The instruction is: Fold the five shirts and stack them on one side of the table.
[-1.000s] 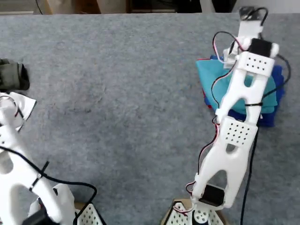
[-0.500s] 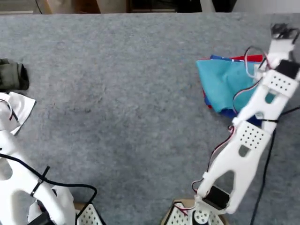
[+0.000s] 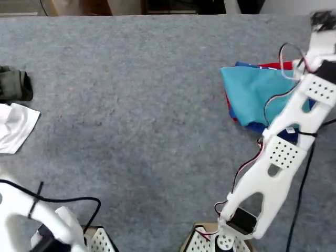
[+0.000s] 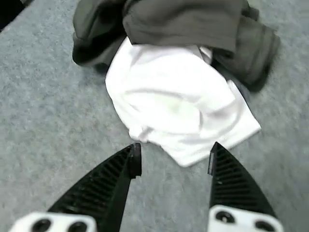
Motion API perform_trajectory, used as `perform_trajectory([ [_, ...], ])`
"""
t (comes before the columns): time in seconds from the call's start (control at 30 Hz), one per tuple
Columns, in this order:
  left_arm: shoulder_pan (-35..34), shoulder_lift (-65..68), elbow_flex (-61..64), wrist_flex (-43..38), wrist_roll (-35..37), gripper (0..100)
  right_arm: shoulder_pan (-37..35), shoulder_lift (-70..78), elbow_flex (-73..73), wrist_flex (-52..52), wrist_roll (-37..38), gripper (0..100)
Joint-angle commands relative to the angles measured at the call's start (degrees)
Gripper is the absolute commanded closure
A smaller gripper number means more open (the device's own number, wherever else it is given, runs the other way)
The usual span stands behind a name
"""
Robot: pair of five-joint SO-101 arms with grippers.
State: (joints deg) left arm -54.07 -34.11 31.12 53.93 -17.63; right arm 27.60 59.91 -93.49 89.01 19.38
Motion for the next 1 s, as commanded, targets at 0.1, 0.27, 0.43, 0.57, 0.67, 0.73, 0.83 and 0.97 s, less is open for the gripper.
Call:
perform_trajectory([
  [0.1, -2.55, 24.66, -9.85, -11.69, 1.93, 76, -5.23, -14.02, -1.98, 8.09, 0.26, 98.0],
  [0.27, -1.93, 51.91, -28.66, -5.98, 2.46, 77, -7.69, -16.04, -1.98, 10.99, 0.53, 98.0],
  [0.43, 1.05, 67.74, -48.53, 8.44, 3.69, 88, -9.01, -16.04, -1.98, 10.99, 0.35, 98.0],
  [0.57, 3.08, 69.93, -59.08, 19.87, 5.1, 97, -9.36, -16.22, -1.98, 10.99, 0.26, 98.1],
  [0.67, 3.69, 68.26, -64.35, 25.49, 7.91, 98, -9.27, -16.31, -1.98, 11.08, 0.18, 98.1],
  [0.73, 4.66, 64.92, -67.6, 30.68, 8.18, 98, -9.27, -16.31, -1.98, 11.16, 0.18, 98.1],
  [0.83, 7.82, 57.71, -69.54, 38.42, 8.44, 98, -9.36, -16.31, -1.98, 12.57, 0.18, 98.2],
  [0.97, 15.3, 43.3, -69.36, 46.51, 11.6, 98, -9.45, -16.31, -1.98, 12.84, 0.18, 98.2],
])
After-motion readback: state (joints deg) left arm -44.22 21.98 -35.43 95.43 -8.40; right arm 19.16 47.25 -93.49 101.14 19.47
